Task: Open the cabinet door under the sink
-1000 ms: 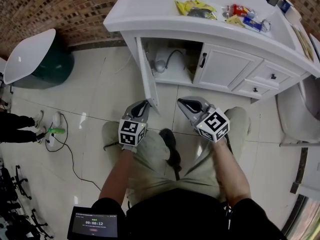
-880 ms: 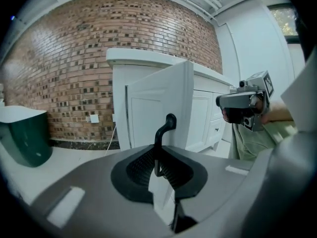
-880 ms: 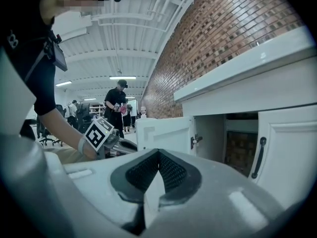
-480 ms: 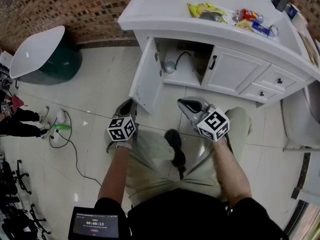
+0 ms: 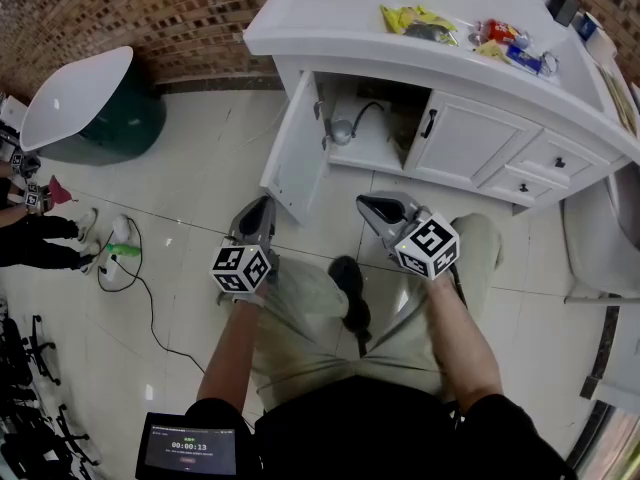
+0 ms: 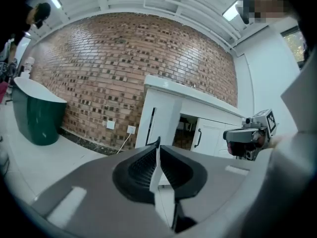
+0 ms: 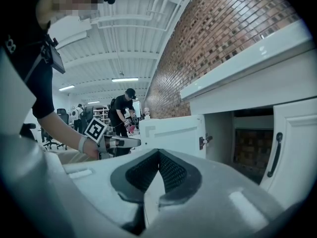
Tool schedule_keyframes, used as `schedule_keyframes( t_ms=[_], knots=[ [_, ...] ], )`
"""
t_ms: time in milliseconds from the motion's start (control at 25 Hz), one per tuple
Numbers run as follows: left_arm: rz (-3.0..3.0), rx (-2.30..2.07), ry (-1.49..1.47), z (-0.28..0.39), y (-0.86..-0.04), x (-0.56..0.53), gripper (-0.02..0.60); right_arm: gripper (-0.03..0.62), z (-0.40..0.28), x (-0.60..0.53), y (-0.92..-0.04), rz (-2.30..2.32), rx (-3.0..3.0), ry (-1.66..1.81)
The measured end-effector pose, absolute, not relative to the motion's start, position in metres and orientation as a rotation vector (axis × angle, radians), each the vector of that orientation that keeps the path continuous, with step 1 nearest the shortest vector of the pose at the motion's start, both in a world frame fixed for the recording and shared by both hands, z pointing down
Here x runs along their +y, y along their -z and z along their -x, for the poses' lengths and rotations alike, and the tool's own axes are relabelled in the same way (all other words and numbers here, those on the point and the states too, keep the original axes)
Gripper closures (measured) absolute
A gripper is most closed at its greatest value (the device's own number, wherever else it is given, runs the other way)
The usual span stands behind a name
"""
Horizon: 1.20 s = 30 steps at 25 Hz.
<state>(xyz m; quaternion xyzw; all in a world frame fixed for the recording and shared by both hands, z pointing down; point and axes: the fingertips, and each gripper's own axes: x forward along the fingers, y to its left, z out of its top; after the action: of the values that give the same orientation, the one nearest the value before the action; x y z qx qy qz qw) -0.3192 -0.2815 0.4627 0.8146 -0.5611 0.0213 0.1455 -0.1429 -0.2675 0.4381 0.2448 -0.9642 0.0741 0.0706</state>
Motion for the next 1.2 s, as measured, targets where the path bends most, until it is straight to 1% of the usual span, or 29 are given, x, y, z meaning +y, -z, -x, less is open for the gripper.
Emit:
schedule_keyframes(
  t_ms=[40, 80, 320, 440, 720, 920, 1040, 1200],
  knots=[
    [-2.362, -1.609, -0.062, 0.314, -0.459, -0.28, 0.56, 0.602, 0.142, -0.267, -0.438, -0.74, -2.901, -0.228],
    [-2.371, -1.604, -0.06, 0.31, -0.456, -0.278, 0.566, 0.602, 0.141, -0.266, -0.437, -0.743, -2.901, -0.233],
    [-2.322, -1.639, -0.004, 0.305, -0.447, -0.276, 0.529, 0.602, 0.132, -0.255, -0.437, -0.759, -2.89, -0.243],
    [-2.343, -1.63, -0.019, 0.298, -0.445, -0.272, 0.544, 0.602, 0.126, -0.247, -0.434, -0.779, -2.891, -0.242],
    [-2.439, -1.54, -0.073, 0.261, -0.442, -0.237, 0.545, 0.602, 0.121, -0.205, -0.434, -0.762, -2.874, -0.217],
    [-2.481, -1.487, -0.008, 0.233, -0.427, -0.214, 0.546, 0.602, 0.111, -0.178, -0.438, -0.75, -2.863, -0.228],
    [-2.497, -1.453, 0.027, 0.215, -0.417, -0.2, 0.565, 0.602, 0.107, -0.162, -0.438, -0.754, -2.866, -0.238],
    [-2.601, -1.342, 0.049, 0.179, -0.399, -0.17, 0.565, 0.602, 0.107, -0.139, -0.437, -0.747, -2.877, -0.235]
  ],
)
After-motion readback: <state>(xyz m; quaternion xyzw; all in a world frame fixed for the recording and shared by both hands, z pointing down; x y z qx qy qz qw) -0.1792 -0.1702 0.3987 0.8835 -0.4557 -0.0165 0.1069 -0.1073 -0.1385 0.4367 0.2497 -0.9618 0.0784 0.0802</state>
